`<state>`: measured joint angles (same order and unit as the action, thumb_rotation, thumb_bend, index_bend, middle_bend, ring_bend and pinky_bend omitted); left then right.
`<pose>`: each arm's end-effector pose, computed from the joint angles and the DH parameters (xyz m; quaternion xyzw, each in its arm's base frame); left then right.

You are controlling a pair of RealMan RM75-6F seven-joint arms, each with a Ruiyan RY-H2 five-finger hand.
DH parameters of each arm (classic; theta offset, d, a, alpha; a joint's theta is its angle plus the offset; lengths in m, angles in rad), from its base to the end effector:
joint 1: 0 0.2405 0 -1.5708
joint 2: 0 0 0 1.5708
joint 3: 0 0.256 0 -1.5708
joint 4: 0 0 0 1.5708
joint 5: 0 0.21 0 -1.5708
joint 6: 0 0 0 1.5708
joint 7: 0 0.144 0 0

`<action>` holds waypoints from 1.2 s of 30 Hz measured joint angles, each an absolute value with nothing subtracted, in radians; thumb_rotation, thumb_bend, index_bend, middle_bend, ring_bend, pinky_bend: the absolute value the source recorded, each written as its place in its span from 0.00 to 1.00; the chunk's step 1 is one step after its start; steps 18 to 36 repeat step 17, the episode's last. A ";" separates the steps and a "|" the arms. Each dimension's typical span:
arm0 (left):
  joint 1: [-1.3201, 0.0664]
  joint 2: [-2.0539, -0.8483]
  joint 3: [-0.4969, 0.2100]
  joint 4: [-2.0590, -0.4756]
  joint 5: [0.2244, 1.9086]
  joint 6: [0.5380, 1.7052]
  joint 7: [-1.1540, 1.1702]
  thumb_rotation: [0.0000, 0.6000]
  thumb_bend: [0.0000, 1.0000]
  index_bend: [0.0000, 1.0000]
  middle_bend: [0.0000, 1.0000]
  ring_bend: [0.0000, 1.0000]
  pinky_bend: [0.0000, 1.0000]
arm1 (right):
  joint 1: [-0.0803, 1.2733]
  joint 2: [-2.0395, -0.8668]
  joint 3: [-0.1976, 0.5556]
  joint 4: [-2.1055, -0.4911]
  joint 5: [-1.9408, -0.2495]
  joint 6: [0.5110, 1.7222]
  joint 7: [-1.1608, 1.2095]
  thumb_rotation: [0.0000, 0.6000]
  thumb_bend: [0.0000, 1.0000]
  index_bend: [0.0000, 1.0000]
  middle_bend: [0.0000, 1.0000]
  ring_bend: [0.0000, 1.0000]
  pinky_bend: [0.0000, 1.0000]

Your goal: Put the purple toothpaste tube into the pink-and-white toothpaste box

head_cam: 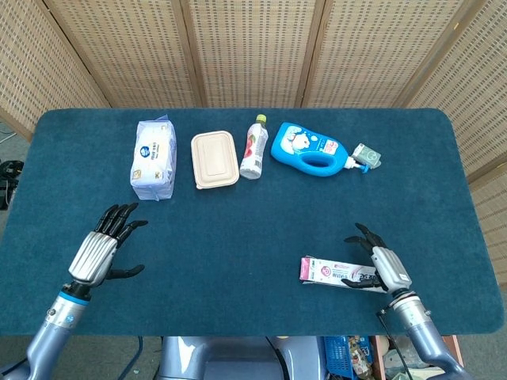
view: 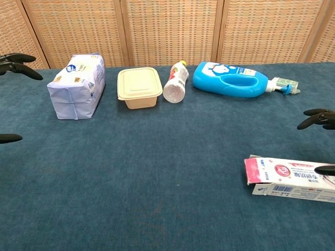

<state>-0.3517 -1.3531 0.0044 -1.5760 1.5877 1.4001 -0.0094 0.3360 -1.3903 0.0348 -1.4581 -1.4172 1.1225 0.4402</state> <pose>-0.2305 0.2346 0.0655 -0.6660 -0.3785 -0.4819 0.4253 -0.2839 -0.2448 0.0360 0.5584 -0.6003 0.4436 0.3621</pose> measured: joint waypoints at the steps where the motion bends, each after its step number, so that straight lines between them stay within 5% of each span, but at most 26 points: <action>1: -0.346 -1.350 0.007 -1.578 1.585 1.403 0.002 1.00 0.09 0.15 0.00 0.00 0.00 | 0.331 -1.385 0.031 -1.458 -1.424 1.134 0.426 1.00 0.00 0.22 0.00 0.00 0.00; 17: -0.214 -1.246 0.064 -1.688 1.428 1.414 0.313 1.00 0.09 0.08 0.00 0.00 0.00 | 0.199 -1.352 -0.010 -1.453 -1.494 1.413 -0.039 1.00 0.00 0.13 0.00 0.00 0.00; 36: -0.214 -1.246 0.064 -1.688 1.428 1.414 0.313 1.00 0.09 0.08 0.00 0.00 0.00 | 0.199 -1.352 -0.010 -1.453 -1.494 1.413 -0.039 1.00 0.00 0.13 0.00 0.00 0.00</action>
